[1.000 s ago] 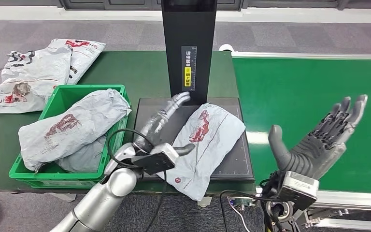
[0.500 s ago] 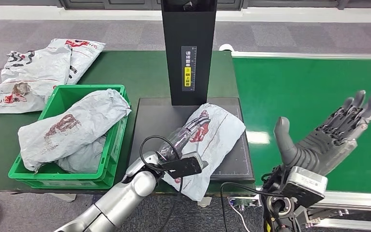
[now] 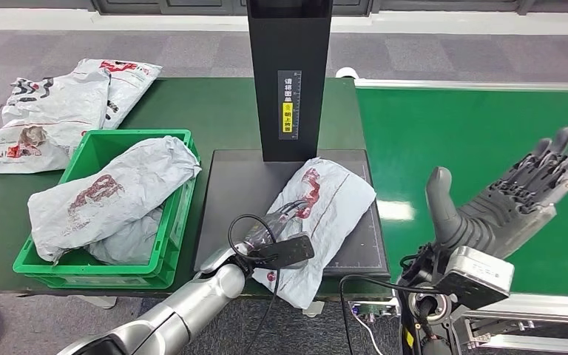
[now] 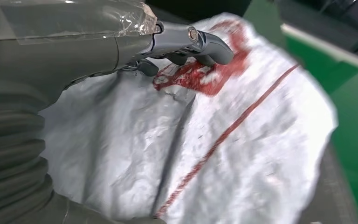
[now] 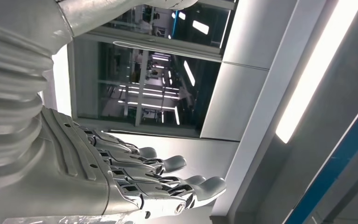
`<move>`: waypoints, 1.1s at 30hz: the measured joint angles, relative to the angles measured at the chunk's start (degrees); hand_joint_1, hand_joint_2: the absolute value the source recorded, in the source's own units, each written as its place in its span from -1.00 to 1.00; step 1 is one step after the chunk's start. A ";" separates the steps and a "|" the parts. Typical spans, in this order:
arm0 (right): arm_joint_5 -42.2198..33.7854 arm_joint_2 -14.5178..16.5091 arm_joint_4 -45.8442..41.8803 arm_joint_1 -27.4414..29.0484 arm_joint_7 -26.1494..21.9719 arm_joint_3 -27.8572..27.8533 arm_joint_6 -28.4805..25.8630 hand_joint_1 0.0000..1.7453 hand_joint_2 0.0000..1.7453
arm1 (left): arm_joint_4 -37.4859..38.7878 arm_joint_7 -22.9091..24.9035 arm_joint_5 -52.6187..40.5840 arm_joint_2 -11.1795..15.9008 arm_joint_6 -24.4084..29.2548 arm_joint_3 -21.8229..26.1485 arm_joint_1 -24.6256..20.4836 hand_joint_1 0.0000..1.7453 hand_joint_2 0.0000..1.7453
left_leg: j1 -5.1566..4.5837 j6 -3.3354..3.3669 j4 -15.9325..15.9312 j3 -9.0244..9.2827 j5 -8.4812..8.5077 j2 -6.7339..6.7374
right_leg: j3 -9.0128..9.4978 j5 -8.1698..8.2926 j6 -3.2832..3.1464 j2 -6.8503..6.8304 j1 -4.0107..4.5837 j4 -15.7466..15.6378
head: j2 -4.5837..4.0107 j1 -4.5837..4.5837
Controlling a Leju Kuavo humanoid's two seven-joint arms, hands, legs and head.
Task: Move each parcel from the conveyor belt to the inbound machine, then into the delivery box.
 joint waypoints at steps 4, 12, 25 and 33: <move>-0.14 0.19 0.00 -0.03 -0.07 0.00 0.00 -1.00 1.00 | 2.98 0.12 -0.20 -0.37 0.73 0.09 -0.65 0.05 1.00 | 0.00 0.00 -0.01 -0.01 0.00 -0.02 | 0.00 -0.01 0.00 0.00 0.00 0.00 | 0.00 0.00; -1.03 0.29 0.00 -0.02 -0.38 -0.01 0.00 -1.00 1.00 | 6.14 1.04 -3.36 -0.54 3.63 0.19 -1.87 1.00 1.00 | 0.00 0.00 0.00 0.01 0.00 -0.02 | 0.03 -0.01 0.00 -0.01 0.00 0.00 | 0.01 -0.01; -1.28 0.36 -0.02 -0.03 -0.02 -0.05 0.00 -1.00 1.00 | 7.94 2.12 -5.31 -0.56 6.14 0.36 -2.99 1.00 1.00 | 0.00 0.00 0.00 0.03 0.00 -0.05 | 0.06 0.00 0.00 -0.01 0.00 0.00 | -0.01 -0.01; -1.02 0.71 -0.46 -0.02 0.11 -0.29 0.00 -1.00 1.00 | 8.97 2.22 -5.66 -0.56 6.90 0.36 -2.97 1.00 1.00 | 0.00 0.00 0.00 0.04 0.00 -0.05 | 0.06 0.00 0.00 -0.01 0.00 0.00 | 0.01 -0.01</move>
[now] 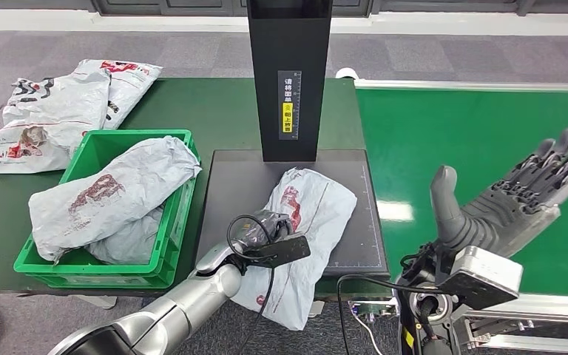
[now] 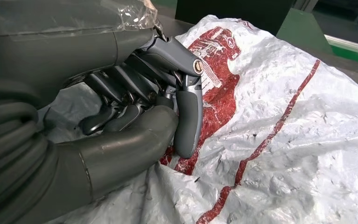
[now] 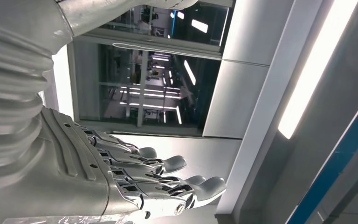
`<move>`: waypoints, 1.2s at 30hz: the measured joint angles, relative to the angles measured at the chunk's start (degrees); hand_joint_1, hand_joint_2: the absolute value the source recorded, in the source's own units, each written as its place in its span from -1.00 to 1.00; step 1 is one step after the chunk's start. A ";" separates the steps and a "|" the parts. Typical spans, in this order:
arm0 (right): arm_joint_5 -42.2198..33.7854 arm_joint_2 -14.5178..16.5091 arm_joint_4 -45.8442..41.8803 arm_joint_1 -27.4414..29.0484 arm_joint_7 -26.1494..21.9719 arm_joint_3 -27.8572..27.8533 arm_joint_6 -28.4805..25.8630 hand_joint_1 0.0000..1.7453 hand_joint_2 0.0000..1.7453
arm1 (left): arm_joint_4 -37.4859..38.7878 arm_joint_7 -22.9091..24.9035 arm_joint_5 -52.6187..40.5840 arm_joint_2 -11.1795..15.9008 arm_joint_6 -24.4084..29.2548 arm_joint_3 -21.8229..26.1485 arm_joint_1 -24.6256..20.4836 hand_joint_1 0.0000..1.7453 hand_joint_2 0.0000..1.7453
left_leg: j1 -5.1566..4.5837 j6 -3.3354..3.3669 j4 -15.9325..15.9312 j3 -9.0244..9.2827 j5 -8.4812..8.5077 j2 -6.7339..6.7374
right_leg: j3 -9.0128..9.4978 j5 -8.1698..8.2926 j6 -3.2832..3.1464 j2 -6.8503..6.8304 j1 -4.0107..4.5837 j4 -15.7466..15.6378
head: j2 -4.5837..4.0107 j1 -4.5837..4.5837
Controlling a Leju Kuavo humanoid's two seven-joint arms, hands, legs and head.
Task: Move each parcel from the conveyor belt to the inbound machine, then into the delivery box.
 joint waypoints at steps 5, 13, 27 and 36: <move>0.01 0.04 0.00 0.00 0.04 -0.02 0.00 -1.00 1.00 | 0.27 0.00 -0.05 0.00 0.01 0.01 -0.01 1.00 1.00 | 0.00 0.00 0.00 0.00 0.00 0.00 | 0.00 0.00 0.00 0.00 0.00 0.00 | 0.00 0.00; 0.01 0.04 -0.01 0.00 0.20 -0.02 0.00 -1.00 1.00 | 0.43 0.00 -0.05 0.00 0.03 0.01 -0.02 1.00 1.00 | 0.00 0.00 0.00 0.00 0.00 0.00 | 0.00 0.00 0.00 0.00 0.00 0.00 | 0.00 0.00; 0.02 0.04 -0.02 0.00 0.21 -0.02 -0.02 -1.00 1.00 | 0.43 0.00 -0.05 0.00 0.03 0.02 -0.01 1.00 1.00 | 0.00 0.00 0.00 0.01 0.00 -0.01 | 0.01 0.00 0.00 0.00 0.00 0.00 | 0.00 0.00; 0.01 0.04 -0.02 0.00 0.21 -0.03 -0.02 -1.00 1.00 | 0.43 0.00 -0.05 0.00 0.03 0.02 -0.01 1.00 1.00 | 0.00 0.00 0.00 0.01 0.00 -0.01 | 0.01 0.00 0.00 0.00 0.00 0.00 | 0.00 0.01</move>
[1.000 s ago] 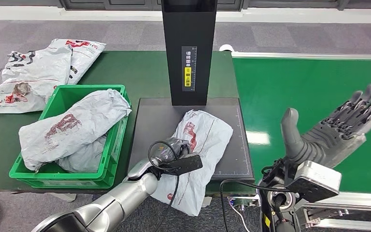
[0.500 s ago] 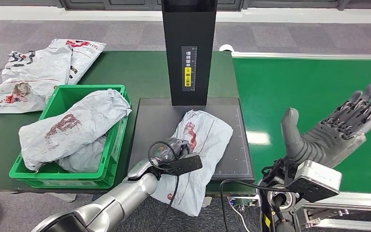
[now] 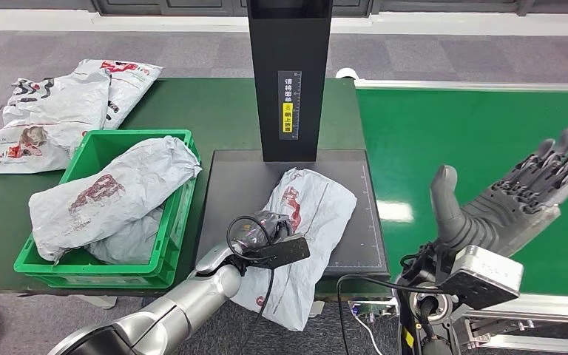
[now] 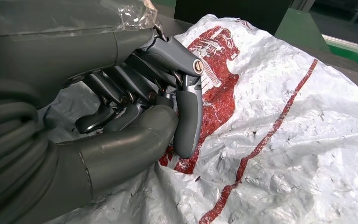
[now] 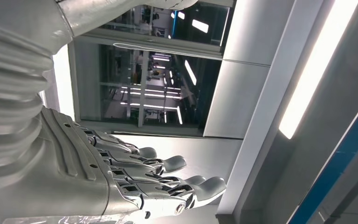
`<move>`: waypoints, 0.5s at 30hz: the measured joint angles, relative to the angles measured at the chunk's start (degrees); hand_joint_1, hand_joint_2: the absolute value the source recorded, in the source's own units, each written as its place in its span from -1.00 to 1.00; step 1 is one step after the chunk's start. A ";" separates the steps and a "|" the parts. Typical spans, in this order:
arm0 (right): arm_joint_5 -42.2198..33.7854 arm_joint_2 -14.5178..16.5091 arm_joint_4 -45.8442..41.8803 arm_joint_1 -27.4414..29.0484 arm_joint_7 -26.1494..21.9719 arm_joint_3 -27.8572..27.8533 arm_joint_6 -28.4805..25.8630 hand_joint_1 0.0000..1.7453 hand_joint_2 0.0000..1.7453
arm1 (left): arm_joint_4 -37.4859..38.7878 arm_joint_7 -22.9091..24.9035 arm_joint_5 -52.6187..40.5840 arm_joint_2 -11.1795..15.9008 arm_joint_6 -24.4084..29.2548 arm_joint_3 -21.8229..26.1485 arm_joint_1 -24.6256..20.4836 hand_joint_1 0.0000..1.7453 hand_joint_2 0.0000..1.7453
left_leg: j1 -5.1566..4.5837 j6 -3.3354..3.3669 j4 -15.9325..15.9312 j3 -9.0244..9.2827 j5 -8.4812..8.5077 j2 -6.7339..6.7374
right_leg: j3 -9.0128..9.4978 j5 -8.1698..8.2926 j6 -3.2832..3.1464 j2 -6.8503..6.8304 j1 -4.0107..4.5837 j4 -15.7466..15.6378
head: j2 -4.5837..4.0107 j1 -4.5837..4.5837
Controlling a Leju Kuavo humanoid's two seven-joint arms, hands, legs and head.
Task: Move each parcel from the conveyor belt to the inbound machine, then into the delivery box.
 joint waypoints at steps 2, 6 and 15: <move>0.01 0.00 0.00 0.00 0.00 0.01 0.00 -1.00 1.00 | 0.00 0.00 0.00 0.00 0.00 0.00 0.00 1.00 1.00 | 0.00 0.00 0.00 0.00 0.00 0.00 | 0.00 0.00 0.00 0.00 0.00 0.00 | -0.01 -0.01; 0.01 0.00 0.00 0.00 0.00 0.00 0.00 -1.00 1.00 | 0.00 0.00 0.00 0.00 0.00 0.00 0.00 1.00 1.00 | 0.00 0.00 0.00 0.00 0.00 0.00 | 0.00 0.00 0.00 0.00 0.00 0.00 | 0.00 -0.01; 0.01 0.00 0.00 0.00 0.00 -0.01 0.00 -1.00 1.00 | 0.02 0.00 0.00 0.00 0.00 0.00 0.00 1.00 1.00 | 0.00 0.00 0.00 0.00 0.00 0.00 | 0.00 0.00 0.00 0.00 0.00 0.00 | -0.01 -0.02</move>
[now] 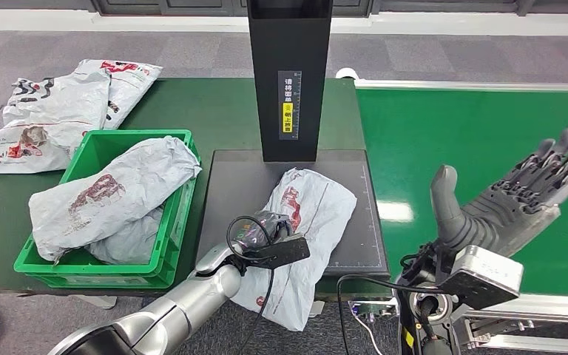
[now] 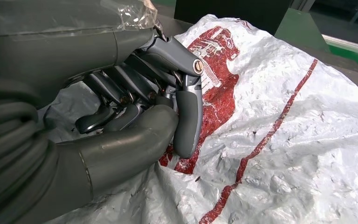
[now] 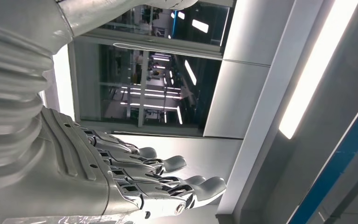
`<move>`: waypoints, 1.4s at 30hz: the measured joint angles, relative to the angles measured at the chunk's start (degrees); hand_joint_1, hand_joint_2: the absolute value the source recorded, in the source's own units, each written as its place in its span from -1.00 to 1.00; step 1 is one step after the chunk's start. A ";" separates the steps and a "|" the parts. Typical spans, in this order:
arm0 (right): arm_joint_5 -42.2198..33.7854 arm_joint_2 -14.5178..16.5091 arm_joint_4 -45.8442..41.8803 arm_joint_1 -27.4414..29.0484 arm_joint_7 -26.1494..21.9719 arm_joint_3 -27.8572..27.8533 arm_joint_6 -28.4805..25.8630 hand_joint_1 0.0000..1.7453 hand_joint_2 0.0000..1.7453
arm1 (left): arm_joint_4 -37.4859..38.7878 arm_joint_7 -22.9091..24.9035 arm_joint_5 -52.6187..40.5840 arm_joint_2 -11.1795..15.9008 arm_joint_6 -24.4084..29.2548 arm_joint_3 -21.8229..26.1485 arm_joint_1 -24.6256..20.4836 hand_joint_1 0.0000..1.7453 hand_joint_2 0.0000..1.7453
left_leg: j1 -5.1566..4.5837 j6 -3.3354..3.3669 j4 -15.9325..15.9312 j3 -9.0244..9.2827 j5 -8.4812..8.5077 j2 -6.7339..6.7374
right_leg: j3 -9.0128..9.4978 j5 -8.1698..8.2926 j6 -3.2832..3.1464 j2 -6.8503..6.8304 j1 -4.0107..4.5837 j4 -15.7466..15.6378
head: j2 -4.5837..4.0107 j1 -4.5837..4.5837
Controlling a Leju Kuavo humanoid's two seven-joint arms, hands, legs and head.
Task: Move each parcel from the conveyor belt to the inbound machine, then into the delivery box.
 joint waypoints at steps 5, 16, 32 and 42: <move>0.01 0.00 0.00 -0.01 0.00 -0.02 0.01 -1.00 1.00 | 0.13 -0.01 0.00 -0.01 0.00 0.39 0.00 1.00 1.00 | 0.00 0.00 0.00 0.01 0.00 0.00 | 0.00 0.00 0.00 0.00 0.00 0.00 | -0.01 0.01; 0.00 0.00 0.00 0.00 0.00 -0.02 0.01 -1.00 1.00 | 0.22 -0.02 0.00 -0.09 0.00 0.92 0.00 1.00 1.00 | 0.00 0.00 0.00 0.02 0.00 0.00 | 0.00 0.00 0.00 0.00 0.00 0.00 | 0.00 0.01; -0.26 0.00 0.09 0.02 -1.53 -0.46 0.02 -1.00 1.00 | -17.92 -5.03 6.49 1.73 10.09 5.60 4.11 -1.00 1.00 | 0.00 0.00 0.00 -0.05 0.04 -0.08 | 0.00 0.00 0.00 -0.10 0.01 0.00 | 0.00 0.01; -0.26 0.00 0.09 0.02 -1.53 -0.48 0.02 -1.00 1.00 | -20.78 -4.98 6.47 2.42 10.10 5.71 4.73 -1.00 1.00 | 0.00 0.00 0.00 -0.05 0.04 -0.09 | 0.00 0.00 0.00 -0.10 0.00 0.00 | 0.01 0.00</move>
